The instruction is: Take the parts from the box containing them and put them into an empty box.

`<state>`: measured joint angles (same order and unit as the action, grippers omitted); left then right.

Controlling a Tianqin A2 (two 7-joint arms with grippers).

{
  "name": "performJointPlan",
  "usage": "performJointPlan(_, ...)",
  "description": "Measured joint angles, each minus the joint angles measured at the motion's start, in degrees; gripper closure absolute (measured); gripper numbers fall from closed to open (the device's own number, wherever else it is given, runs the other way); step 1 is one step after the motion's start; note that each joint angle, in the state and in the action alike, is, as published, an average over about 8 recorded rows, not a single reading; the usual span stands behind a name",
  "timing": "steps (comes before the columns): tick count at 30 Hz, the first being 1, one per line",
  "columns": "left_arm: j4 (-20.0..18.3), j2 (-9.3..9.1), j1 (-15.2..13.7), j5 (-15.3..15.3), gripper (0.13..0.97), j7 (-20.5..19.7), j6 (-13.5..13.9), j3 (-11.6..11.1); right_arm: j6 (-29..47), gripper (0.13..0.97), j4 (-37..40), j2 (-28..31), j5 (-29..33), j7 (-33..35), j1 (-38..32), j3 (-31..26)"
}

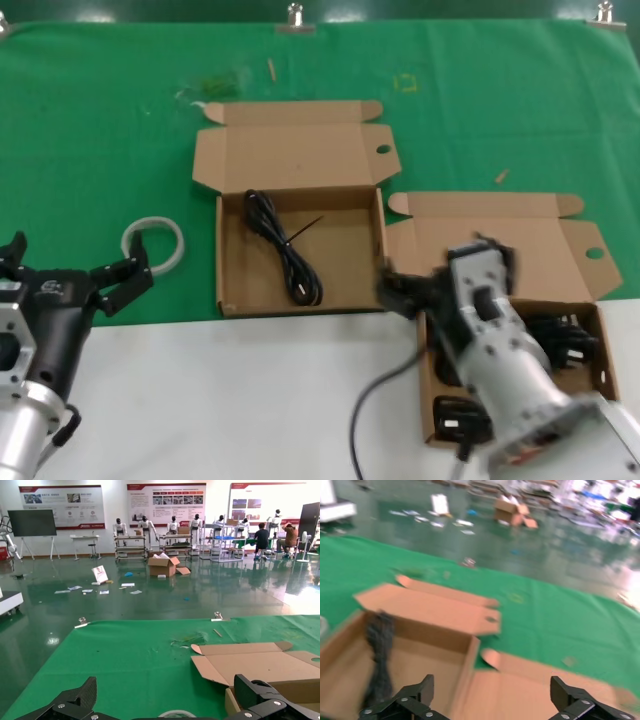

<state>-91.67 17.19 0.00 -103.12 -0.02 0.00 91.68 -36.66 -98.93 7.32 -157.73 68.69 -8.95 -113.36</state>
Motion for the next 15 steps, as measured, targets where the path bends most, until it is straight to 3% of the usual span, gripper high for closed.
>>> performJointPlan(7,0.0,0.00,0.0,0.0,0.132,0.0,0.0,0.0,-0.4,0.260,-4.0,0.0,0.5,0.1,5.2,5.0)
performJointPlan(15,0.0,0.00,0.0,0.0,0.132,0.0,0.0,0.0,2.3,0.174,-3.2,0.0,4.5,-4.9,5.5,6.2)
